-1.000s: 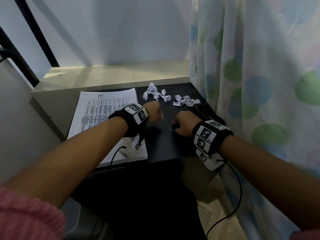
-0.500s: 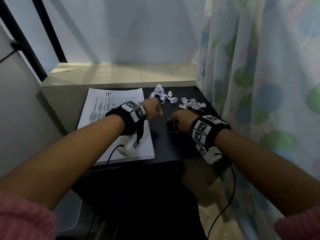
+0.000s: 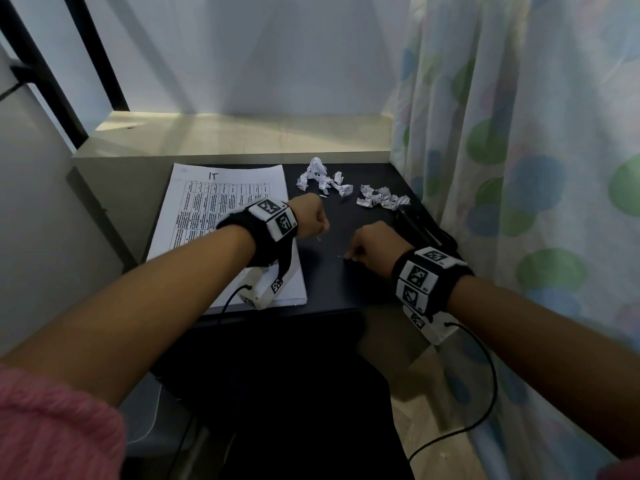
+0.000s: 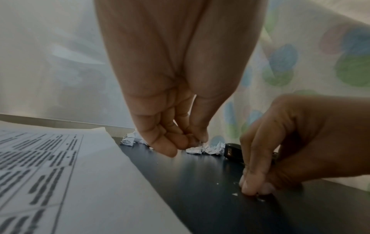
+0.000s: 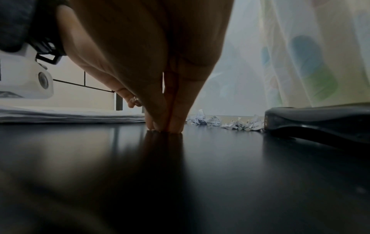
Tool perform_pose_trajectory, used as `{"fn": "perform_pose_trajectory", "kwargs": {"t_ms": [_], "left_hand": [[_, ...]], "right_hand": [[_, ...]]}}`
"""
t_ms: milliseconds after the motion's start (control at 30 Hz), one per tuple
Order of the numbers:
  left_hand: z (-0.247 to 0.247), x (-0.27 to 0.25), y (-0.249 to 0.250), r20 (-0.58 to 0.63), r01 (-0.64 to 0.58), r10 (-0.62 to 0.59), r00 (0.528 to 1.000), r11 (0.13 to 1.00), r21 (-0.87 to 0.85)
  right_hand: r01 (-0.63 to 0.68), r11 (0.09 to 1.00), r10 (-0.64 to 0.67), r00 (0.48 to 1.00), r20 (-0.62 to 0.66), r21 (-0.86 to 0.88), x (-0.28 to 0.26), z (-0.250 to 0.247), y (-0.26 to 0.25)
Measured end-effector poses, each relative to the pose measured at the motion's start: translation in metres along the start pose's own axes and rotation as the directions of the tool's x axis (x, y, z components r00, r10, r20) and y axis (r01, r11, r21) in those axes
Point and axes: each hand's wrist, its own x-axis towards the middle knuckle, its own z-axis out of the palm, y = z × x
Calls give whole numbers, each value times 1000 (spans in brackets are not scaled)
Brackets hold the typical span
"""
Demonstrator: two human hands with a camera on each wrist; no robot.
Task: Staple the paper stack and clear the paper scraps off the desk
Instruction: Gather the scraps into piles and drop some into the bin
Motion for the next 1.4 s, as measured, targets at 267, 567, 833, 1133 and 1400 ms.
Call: {"fn": "perform_pose_trajectory", "kwargs": {"t_ms": [267, 567, 833, 1133, 1400], "left_hand": [[2, -6, 8, -9, -20, 20, 1000, 1000, 6], [-5, -11, 7, -3, -14, 14, 1000, 1000, 21], [-9, -15, 7, -8, -10, 11, 1000, 1000, 13], [-18, -32, 8, -28, -7, 8, 1000, 1000, 24], [-15, -32, 7, -22, -4, 4, 1000, 1000, -4]], "right_hand": [[-59, 998, 58, 998, -38, -10, -4, -1, -7], [-78, 987, 83, 996, -26, 143, -2, -13, -3], [-129, 924, 176, 979, -100, 360, -4, -33, 25], [-166, 945, 207, 971, -123, 282, 2, -20, 0], [-203, 969, 217, 972, -93, 142, 11, -12, -12]]}}
